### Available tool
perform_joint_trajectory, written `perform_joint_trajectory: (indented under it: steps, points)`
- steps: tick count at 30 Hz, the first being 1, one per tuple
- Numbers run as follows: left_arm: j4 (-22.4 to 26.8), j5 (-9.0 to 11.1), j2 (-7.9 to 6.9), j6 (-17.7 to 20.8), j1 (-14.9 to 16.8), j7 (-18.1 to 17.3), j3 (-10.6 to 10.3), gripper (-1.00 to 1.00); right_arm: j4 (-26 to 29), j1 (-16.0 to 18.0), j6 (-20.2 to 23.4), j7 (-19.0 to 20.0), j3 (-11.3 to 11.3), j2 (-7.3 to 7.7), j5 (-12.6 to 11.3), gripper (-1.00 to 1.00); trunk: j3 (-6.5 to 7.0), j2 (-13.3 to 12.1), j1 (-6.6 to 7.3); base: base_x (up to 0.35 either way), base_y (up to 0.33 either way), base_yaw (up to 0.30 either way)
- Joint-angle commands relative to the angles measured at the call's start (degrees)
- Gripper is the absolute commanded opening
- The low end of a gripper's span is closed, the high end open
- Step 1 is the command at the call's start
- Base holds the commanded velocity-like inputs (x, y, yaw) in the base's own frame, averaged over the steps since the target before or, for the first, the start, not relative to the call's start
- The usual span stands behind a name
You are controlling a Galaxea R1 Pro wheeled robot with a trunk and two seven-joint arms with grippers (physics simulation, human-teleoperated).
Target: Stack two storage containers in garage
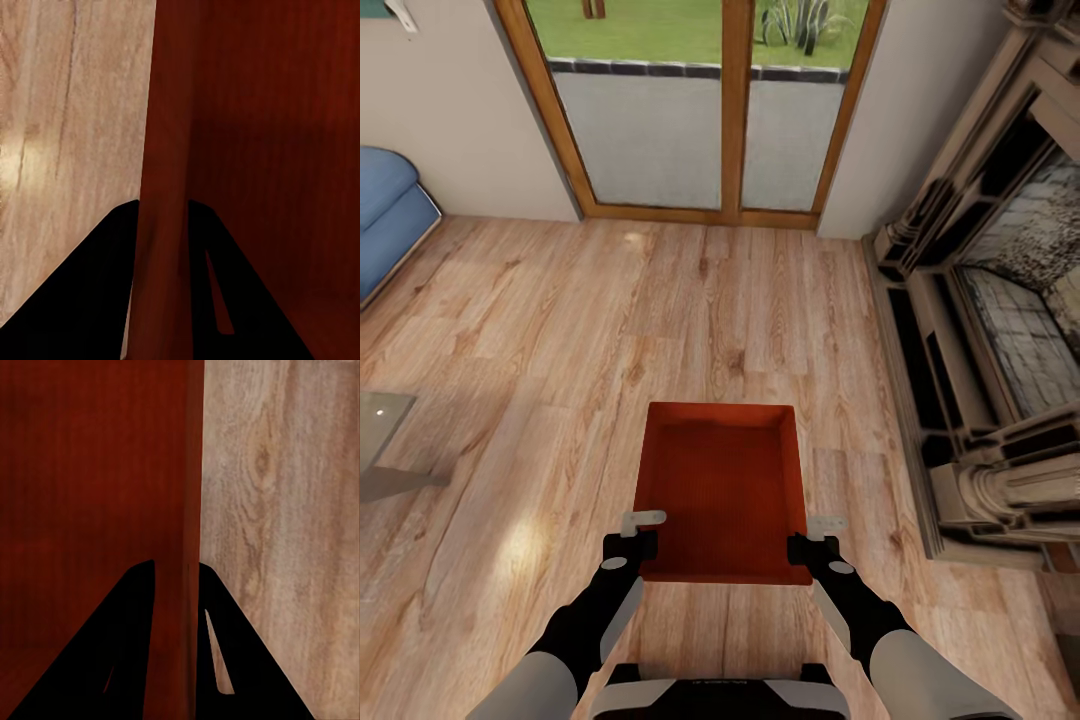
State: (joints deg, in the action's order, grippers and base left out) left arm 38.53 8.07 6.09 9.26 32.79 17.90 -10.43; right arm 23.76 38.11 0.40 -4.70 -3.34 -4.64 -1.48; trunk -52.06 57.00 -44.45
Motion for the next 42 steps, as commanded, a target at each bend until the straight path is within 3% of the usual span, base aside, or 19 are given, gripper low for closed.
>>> perform_joint_trajectory:
  steps: [1,42]
  points:
    - [0.12,0.15,-0.12,0.40,0.01,0.81,-0.19,-1.00,0.06,0.03,0.04,-0.66,-0.35,0.07,-0.01,-1.00,0.16,-0.39,0.22,0.000,0.000,0.000]
    - [0.06,0.17,-0.12,0.41,0.03,0.82,-0.19,-1.00,0.14,0.03,-0.04,-0.48,-0.35,0.16,0.16,-1.00,7.52,-16.83,9.23,0.000,0.000,0.000]
